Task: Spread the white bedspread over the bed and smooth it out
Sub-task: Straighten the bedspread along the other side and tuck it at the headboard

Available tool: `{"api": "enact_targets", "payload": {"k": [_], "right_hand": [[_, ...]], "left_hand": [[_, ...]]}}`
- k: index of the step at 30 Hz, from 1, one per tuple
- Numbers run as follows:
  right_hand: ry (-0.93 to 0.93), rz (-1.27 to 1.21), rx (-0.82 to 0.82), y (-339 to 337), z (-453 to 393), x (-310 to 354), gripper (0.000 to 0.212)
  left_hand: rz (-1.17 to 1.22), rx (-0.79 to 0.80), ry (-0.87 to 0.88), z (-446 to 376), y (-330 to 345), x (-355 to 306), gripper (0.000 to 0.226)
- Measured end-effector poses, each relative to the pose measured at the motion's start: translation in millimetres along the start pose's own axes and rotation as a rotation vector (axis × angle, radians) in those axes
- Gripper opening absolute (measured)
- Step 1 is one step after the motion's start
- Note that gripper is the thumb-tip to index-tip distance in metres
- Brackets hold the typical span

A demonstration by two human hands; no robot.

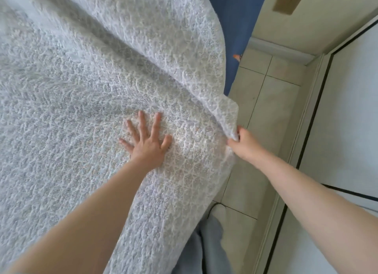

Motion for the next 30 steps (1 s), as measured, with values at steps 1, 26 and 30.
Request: {"api": "enact_targets", "payload": {"k": [1, 26, 30], "right_hand": [[0.009, -0.007, 0.034, 0, -7, 7, 0.045], [-0.008, -0.241, 0.285, 5, -115, 239, 0.122], [0.005, -0.070, 0.165, -6, -114, 247, 0.057]], "left_hand": [[-0.004, 0.006, -0.003, 1, 0, 0, 0.071], [0.052, -0.075, -0.144, -67, -50, 3, 0.073], [0.047, -0.071, -0.136, -67, -50, 3, 0.074]]}}
Point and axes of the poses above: each hand's wrist, its own z-axis away from the middle knuckle, its own y-axis out of the palm, x = y × z, the point moved 6 cm from there along -z, towards the middle knuckle, and after that the axes turned 3 degrees about z, right-handed, at the moved point
